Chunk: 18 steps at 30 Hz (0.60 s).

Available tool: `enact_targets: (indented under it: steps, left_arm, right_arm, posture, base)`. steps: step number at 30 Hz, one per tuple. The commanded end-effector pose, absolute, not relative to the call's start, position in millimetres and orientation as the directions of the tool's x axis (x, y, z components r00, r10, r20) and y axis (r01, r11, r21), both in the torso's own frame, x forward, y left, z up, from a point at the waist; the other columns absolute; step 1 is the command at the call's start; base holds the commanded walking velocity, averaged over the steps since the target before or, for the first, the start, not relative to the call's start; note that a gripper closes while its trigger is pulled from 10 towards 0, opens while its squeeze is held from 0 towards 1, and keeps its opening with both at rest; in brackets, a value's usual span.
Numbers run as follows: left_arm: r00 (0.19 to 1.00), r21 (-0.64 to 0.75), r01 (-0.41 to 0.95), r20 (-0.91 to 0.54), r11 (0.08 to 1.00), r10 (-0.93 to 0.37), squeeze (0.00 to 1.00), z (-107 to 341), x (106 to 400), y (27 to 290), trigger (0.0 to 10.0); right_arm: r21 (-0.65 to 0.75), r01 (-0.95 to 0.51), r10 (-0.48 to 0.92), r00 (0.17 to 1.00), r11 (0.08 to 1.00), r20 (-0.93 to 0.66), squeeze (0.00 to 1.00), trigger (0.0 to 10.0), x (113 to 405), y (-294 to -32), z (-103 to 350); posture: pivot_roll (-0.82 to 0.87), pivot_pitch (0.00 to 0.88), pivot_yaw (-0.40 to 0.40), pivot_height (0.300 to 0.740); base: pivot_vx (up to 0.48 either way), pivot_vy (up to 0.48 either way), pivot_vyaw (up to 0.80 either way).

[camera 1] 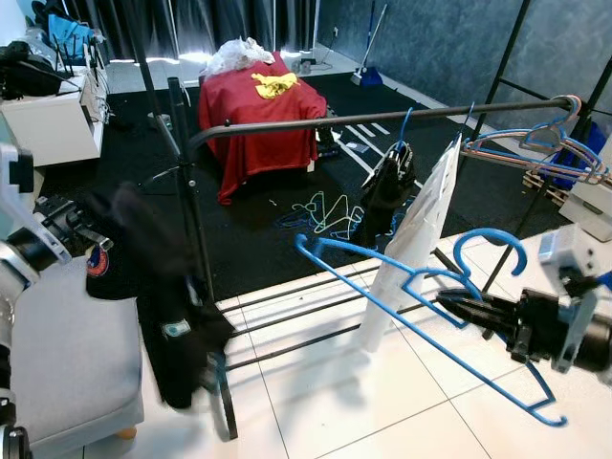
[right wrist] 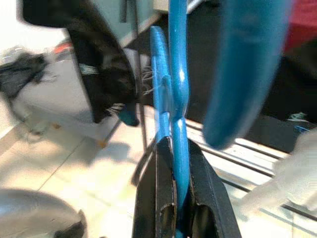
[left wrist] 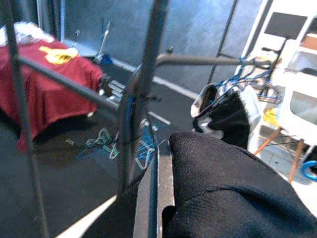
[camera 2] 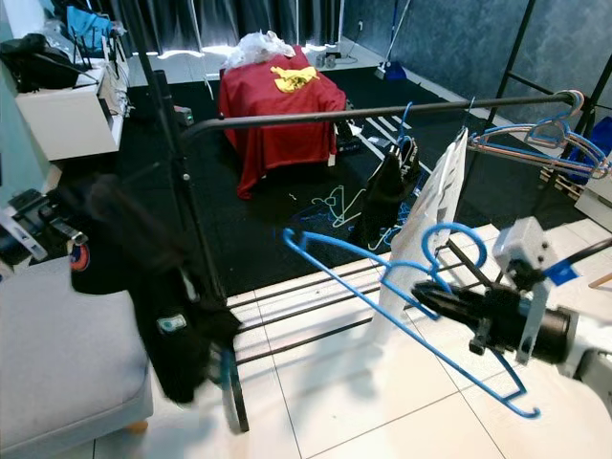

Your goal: Hang hanger

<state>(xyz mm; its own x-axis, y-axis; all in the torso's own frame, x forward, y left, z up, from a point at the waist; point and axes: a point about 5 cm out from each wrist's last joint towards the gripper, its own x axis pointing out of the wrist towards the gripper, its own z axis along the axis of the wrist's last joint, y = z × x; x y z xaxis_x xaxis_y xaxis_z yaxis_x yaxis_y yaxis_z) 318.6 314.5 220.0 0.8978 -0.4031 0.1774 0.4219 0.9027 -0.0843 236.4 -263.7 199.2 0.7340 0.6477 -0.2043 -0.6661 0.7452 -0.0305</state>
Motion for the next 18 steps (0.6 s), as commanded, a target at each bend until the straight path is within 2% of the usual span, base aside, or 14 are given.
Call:
enact_targets:
  steps: [1,2,3,4,5,8,10,13,16,18]
  left_arm:
    - [0.912,-0.102,0.405,0.117,0.909,-0.393,0.00,202.6,319.3,310.8,3.3]
    - [0.922,-0.100,0.388,0.027,0.916,-0.387,0.00,179.1,320.5,300.6,9.4]
    - [0.922,-0.100,0.388,0.027,0.916,-0.387,0.00,179.1,320.5,300.6,9.4]
    - [0.922,-0.120,0.375,-0.059,0.919,-0.384,0.00,151.3,319.5,285.5,10.0]
    - [0.922,-0.143,0.338,-0.148,0.930,-0.358,0.00,118.9,316.2,266.9,10.0]
    - [0.919,-0.150,0.310,-0.206,0.939,-0.336,0.00,97.2,312.1,253.1,10.0]
    - [0.892,-0.181,0.238,-0.348,0.954,-0.288,0.00,48.6,295.1,220.5,10.0]
    - [0.892,-0.181,0.238,-0.348,0.954,-0.288,0.00,48.6,295.1,220.5,10.0]
    - [0.852,-0.195,0.147,-0.472,0.970,-0.224,0.00,12.1,279.4,200.1,10.0]
    - [0.852,-0.195,0.147,-0.472,0.970,-0.224,0.00,12.1,279.4,200.1,10.0]
  right_arm:
    - [0.003,-0.604,0.585,0.769,0.797,-0.258,0.00,10.0,239.0,-268.2,180.1]
    - [0.012,-0.522,0.503,0.815,0.853,-0.287,0.00,10.0,242.7,-272.2,157.8]
    - [0.012,-0.522,0.503,0.815,0.853,-0.287,0.00,10.0,242.7,-272.2,157.8]
    - [0.046,-0.424,0.416,0.854,0.905,-0.311,0.00,10.0,244.2,-274.9,131.1]
    - [0.062,-0.319,0.319,0.873,0.946,-0.370,0.00,10.0,240.8,-278.5,98.9]
    - [0.063,-0.251,0.253,0.871,0.966,-0.420,0.00,10.0,235.9,-280.2,76.3]
    - [0.095,-0.103,0.138,0.828,0.990,-0.543,0.00,10.0,218.4,-288.1,32.9]
    - [0.095,-0.103,0.138,0.828,0.990,-0.543,0.00,10.0,218.4,-288.1,32.9]
    - [0.071,-0.022,0.062,0.768,0.997,-0.638,0.00,10.0,200.5,-295.6,5.2]
    - [0.071,-0.022,0.062,0.768,0.997,-0.638,0.00,10.0,200.5,-295.6,5.2]
  posture:
    - [0.10,0.000,0.001,0.740]
    - [0.11,0.000,0.003,0.740]
    - [0.11,0.000,0.003,0.740]
    - [0.12,0.000,0.004,0.740]
    - [0.13,0.000,0.001,0.740]
    - [0.14,0.000,-0.001,0.740]
    - [0.15,0.000,-0.006,0.740]
    - [0.15,0.000,-0.006,0.740]
    - [0.17,0.000,-0.010,0.740]
    - [0.17,0.000,-0.010,0.740]
  base:
    - [0.000,0.000,0.00]
    - [0.000,0.000,0.00]
    - [0.000,0.000,0.00]
    - [0.000,0.000,0.00]
    - [0.000,0.000,0.00]
    - [0.000,0.000,0.00]
    - [0.000,0.000,0.80]
    - [0.000,0.000,0.80]
    - [0.000,0.000,0.80]
    - [0.000,0.000,0.80]
